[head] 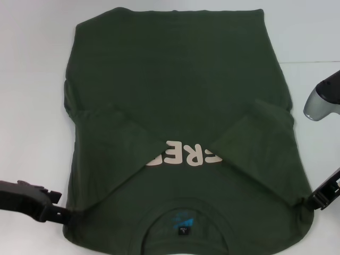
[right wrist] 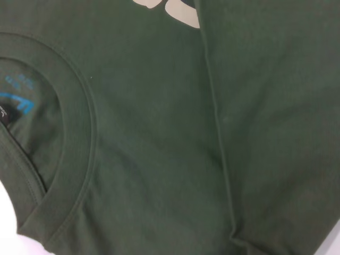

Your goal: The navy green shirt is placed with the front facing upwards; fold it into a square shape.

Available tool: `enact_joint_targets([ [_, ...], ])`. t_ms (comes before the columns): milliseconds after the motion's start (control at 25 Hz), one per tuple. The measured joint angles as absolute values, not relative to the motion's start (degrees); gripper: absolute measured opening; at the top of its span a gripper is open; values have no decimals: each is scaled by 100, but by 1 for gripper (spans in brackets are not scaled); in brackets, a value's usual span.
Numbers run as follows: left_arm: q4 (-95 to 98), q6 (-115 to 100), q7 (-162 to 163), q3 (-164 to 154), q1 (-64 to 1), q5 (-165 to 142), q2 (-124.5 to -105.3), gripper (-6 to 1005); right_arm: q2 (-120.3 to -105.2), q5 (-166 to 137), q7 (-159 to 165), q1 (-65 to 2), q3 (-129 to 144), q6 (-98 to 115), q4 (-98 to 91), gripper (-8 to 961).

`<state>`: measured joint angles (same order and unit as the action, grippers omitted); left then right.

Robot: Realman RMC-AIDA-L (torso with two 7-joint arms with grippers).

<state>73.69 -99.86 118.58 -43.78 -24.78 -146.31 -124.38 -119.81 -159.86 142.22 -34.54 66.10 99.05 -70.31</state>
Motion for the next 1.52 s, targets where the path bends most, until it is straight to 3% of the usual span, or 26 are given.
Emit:
enact_joint_targets([
  [1520, 6619, -8729, 12015, -5106, -2620, -15106, -12436, 837, -11979, -15903, 14221, -3491, 6591, 9946, -7022, 30],
])
